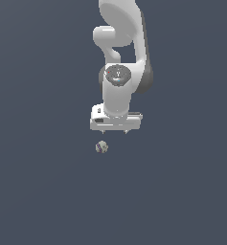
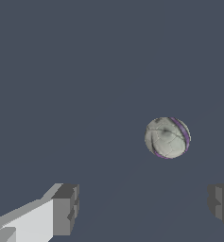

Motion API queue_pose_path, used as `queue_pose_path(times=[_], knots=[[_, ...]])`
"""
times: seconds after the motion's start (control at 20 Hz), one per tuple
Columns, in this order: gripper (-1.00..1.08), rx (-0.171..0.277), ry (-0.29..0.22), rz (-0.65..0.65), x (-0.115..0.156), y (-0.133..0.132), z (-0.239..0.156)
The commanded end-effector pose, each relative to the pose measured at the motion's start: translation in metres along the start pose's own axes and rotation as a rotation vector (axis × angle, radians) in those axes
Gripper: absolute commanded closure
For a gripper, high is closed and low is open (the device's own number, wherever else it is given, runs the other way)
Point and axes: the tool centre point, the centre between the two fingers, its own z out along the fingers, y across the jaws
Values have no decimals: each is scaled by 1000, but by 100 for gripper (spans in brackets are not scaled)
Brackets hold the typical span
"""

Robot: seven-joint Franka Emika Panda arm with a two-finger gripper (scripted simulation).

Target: Pick up the object and move it to a goal position.

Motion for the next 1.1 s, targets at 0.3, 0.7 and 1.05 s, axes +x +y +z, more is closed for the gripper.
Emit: queue_pose_path(times=[0.3, 0.7, 1.05], knots=[[-92, 0, 7, -13, 2, 4, -7], [-92, 0, 13, -22, 3, 8, -13], [-92, 2, 17, -49, 6, 15, -4]])
